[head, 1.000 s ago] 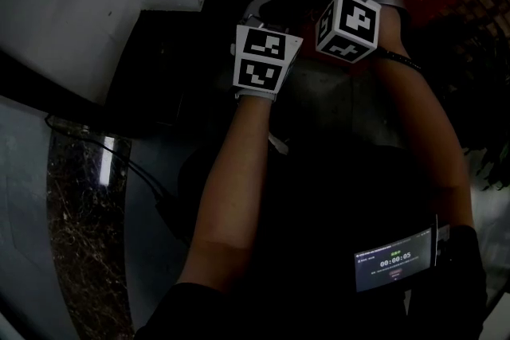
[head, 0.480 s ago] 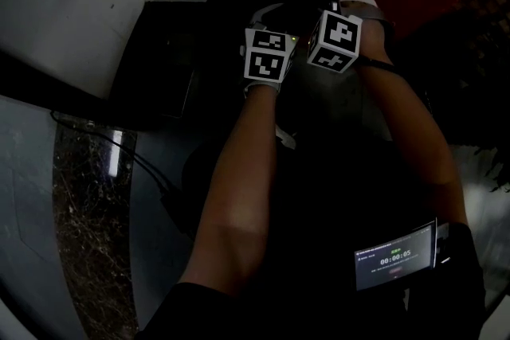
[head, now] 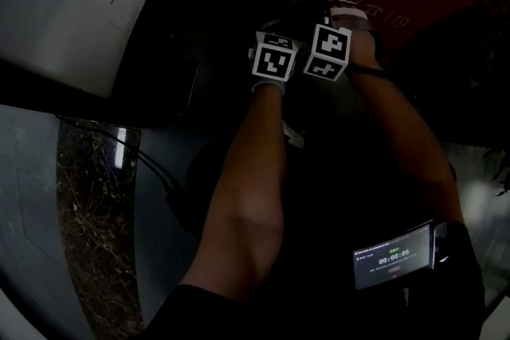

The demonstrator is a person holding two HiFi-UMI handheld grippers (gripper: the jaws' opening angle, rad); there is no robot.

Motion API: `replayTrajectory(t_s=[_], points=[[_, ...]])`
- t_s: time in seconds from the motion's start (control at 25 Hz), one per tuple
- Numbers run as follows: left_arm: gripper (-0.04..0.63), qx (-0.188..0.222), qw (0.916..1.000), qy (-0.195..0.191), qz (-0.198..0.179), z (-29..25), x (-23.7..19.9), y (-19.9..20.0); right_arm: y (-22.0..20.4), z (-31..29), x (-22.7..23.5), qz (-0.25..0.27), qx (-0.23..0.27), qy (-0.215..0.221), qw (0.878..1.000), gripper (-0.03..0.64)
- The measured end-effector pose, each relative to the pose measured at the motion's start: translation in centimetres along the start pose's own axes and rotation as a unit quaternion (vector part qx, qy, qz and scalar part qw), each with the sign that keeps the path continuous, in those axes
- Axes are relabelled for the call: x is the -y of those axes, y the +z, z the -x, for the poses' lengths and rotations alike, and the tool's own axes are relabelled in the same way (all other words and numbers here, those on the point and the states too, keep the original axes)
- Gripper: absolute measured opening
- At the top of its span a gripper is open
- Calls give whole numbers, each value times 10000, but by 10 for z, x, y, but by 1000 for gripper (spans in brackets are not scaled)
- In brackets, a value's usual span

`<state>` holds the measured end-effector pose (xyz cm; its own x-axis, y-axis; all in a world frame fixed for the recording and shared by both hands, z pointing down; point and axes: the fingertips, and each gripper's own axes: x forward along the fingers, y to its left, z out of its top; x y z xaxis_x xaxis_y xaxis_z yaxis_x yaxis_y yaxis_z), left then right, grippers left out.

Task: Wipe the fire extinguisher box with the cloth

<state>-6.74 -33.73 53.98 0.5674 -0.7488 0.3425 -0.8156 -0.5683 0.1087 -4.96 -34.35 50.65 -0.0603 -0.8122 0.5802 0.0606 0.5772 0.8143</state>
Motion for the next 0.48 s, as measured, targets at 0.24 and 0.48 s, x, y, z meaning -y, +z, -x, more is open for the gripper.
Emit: replayTrajectory(t_s=[0.24,0.48], points=[[-2,-386,9991,84,131,-8,-8,-25,2,-21,-30,-82,14,301,9995,37],[-2,-605,9979,145,169,-12,-12,-36,3,-41,-62,-163,9,630,9979,37]])
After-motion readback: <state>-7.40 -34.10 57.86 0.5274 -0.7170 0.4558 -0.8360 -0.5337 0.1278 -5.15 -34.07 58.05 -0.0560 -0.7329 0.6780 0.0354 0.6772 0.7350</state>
